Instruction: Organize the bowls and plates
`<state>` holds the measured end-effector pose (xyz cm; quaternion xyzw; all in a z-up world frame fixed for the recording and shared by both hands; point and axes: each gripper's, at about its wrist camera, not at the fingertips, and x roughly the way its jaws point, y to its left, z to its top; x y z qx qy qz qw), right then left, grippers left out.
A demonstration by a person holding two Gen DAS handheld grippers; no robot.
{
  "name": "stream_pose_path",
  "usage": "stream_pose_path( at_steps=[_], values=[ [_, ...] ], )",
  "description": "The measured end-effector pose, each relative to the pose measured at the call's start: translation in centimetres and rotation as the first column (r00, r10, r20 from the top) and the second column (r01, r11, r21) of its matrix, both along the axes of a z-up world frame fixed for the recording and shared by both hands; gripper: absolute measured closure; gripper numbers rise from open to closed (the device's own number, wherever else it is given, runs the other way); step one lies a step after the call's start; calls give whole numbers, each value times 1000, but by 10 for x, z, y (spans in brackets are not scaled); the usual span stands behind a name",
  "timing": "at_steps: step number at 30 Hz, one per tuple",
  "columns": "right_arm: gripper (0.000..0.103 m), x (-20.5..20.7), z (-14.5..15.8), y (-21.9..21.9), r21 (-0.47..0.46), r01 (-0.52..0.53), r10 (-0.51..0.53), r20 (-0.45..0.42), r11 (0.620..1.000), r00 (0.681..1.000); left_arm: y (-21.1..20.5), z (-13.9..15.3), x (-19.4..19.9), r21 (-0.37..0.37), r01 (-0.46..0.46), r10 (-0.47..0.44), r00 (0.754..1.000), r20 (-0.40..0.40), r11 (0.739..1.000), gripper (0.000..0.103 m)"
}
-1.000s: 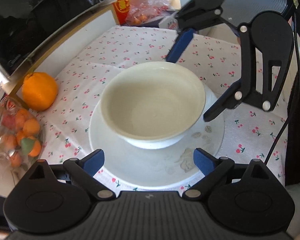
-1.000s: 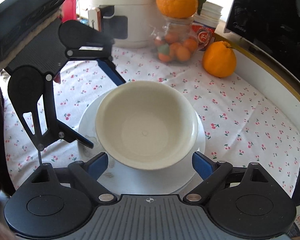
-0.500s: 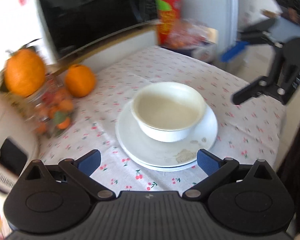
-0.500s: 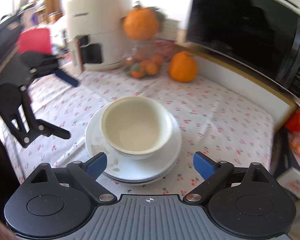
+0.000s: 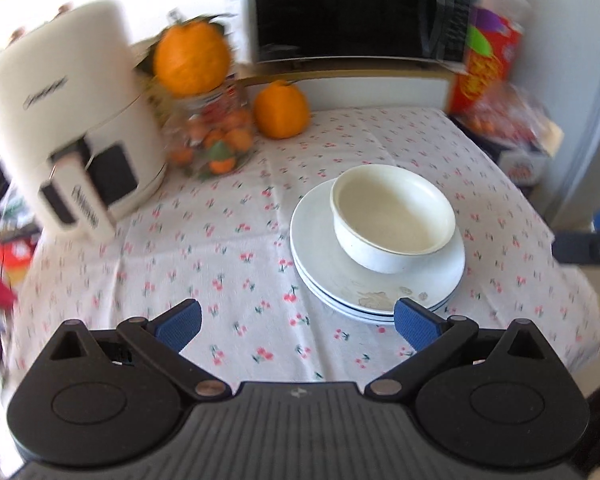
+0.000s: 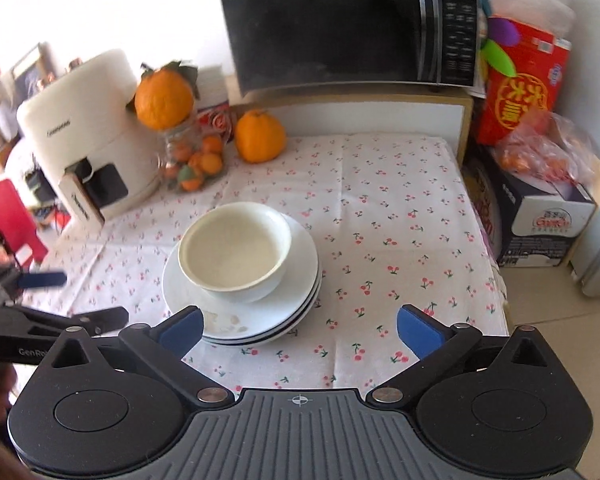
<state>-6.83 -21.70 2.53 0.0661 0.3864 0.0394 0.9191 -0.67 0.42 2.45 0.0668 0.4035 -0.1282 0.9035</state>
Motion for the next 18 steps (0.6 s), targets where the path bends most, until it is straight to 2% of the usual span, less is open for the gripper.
stream_pose_path(
  at_steps=[4, 8, 13, 18],
  values=[
    [0, -7, -13, 9, -42, 57, -55, 36, 997, 998, -1, -10, -5, -22, -86, 86, 996, -12, 996, 0],
    [0, -10, -30, 10, -25, 113, -113, 23, 993, 993, -4, -20, -10, -6, -153, 153, 988, -14, 988, 0],
    [0, -6, -41, 13, -35, 117, -118, -9, 992, 993, -6, -26, -11, 32, -195, 196, 981, -9, 980, 0],
    [0, -7, -48, 18, -75, 127, -128, -12, 989, 992, -6, -26, -14, 23, -206, 206, 979, 0, 978, 0]
  ],
)
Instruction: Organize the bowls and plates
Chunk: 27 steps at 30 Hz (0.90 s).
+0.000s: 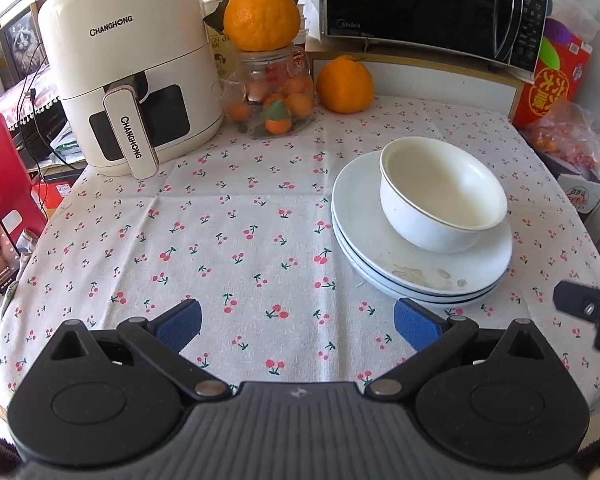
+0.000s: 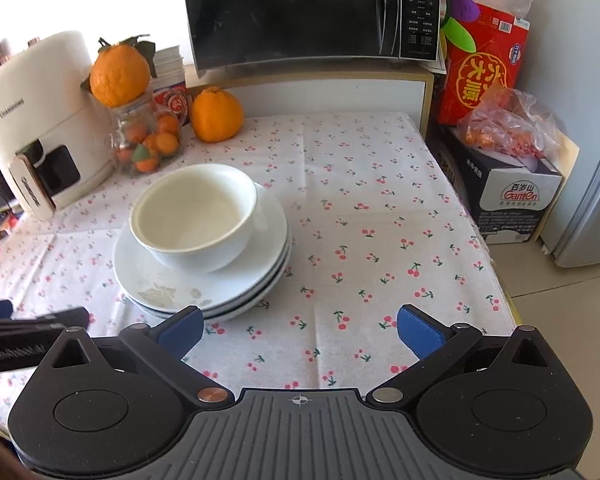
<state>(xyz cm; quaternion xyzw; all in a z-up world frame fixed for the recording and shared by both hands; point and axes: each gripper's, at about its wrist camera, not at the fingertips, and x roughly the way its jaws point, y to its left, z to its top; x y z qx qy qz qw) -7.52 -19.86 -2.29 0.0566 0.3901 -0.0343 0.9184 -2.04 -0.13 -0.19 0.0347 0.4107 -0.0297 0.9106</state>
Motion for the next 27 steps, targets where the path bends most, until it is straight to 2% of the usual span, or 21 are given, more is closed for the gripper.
stream_pose_path(
  at_steps=[5, 27],
  values=[
    [0, 1, -5, 2, -2, -16, 16, -25, 1000, 1000, -2, 0, 1, -2, 9, -9, 1000, 9, 1000, 0],
    [0, 1, -7, 6, -26, -26, 25, -34, 999, 999, -5, 0, 0, -3, 9, -9, 1000, 5, 1000, 0]
  ],
)
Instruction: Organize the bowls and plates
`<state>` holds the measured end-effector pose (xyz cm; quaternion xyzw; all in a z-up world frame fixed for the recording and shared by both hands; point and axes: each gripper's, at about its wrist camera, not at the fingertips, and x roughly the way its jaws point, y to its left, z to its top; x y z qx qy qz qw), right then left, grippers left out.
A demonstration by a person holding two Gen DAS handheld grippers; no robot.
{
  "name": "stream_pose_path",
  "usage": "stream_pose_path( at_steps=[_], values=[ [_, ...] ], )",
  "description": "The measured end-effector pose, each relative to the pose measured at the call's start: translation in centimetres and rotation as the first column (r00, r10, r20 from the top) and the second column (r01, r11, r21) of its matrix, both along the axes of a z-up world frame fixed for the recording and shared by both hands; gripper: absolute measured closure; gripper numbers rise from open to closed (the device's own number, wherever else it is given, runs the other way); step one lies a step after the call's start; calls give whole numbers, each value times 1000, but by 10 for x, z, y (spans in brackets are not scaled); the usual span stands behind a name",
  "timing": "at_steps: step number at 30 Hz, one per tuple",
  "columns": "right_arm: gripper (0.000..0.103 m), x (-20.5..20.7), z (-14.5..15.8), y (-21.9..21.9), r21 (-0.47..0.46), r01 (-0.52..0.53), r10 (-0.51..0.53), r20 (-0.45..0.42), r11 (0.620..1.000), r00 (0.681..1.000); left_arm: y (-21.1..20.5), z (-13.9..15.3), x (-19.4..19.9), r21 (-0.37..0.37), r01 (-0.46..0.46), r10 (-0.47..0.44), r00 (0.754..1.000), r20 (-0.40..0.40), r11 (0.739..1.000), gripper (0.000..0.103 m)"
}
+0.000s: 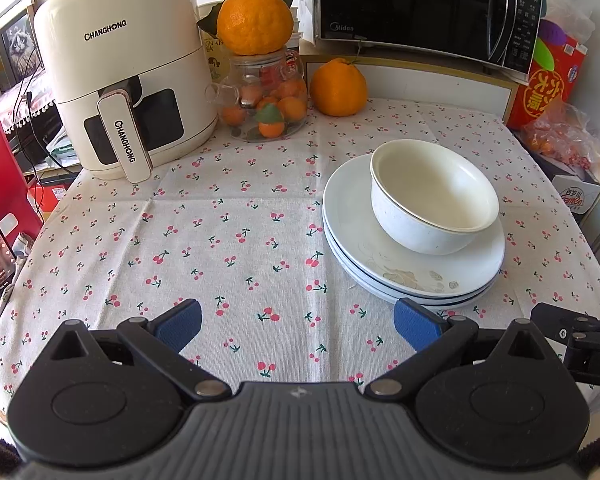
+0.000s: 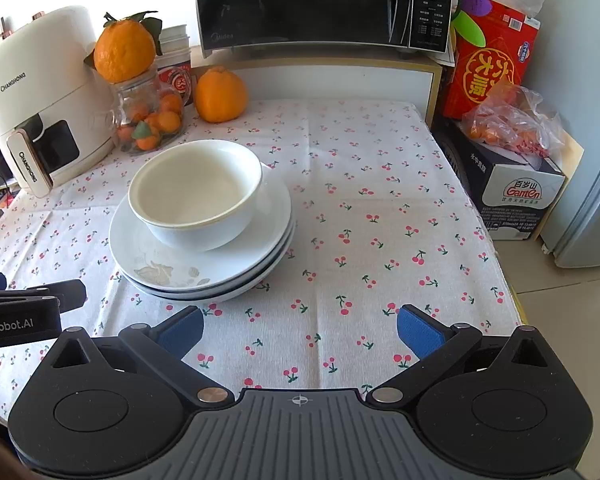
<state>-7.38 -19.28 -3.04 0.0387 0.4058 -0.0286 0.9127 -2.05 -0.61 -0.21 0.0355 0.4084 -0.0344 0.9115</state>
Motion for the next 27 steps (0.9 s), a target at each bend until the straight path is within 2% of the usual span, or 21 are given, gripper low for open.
stream_pose_path(
  at_steps=[27],
  values=[
    [0, 0, -1, -2, -6, 10, -10, 1, 1000, 1000, 0, -1, 0, -15, 15, -15, 1000, -26, 1000, 1]
  ],
)
